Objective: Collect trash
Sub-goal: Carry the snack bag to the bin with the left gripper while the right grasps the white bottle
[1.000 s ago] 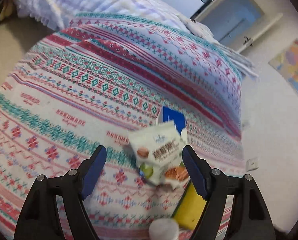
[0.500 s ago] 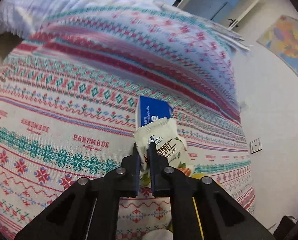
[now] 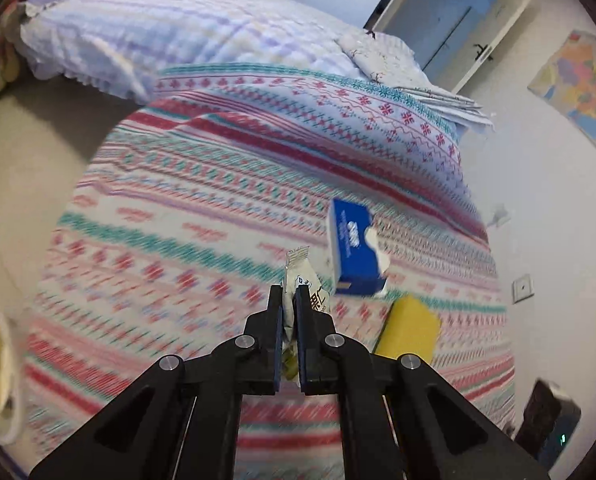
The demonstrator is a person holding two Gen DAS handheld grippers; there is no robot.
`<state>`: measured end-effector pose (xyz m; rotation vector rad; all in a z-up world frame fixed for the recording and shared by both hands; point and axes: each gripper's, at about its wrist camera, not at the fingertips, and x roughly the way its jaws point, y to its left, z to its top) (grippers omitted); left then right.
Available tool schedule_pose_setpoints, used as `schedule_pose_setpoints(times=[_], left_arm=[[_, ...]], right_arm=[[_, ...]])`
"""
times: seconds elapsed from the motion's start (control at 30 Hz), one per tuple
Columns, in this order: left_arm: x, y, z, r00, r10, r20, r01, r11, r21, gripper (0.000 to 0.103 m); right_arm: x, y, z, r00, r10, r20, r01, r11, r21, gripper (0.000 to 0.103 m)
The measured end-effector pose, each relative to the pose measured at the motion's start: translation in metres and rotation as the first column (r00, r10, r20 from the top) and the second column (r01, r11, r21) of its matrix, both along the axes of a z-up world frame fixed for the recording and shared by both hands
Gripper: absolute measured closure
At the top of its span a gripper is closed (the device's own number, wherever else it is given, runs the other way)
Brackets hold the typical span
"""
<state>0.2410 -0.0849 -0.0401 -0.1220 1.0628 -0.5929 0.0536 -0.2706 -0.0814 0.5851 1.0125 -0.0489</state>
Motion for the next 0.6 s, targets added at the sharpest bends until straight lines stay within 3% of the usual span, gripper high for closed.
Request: schedule_pose_setpoints(times=[0.23,0.6], left_arm=[[-0.022,0.05,0.016,1.0,0.028,0.009,-0.028,0.999,0.045,0.098],[-0.053,0.149,0.014,0.993,0.12,-0.009,-0.119,0.992,0.028,0.098]], right_arm=[[0.01,0.02,-0.005,0.999,0.042,0.009,-0.042,0.999,-0.013,0.044],[0.023,0.038,-0.013,0.997,0.075,-0.016,-0.077,0.993,-0.088,0.044]])
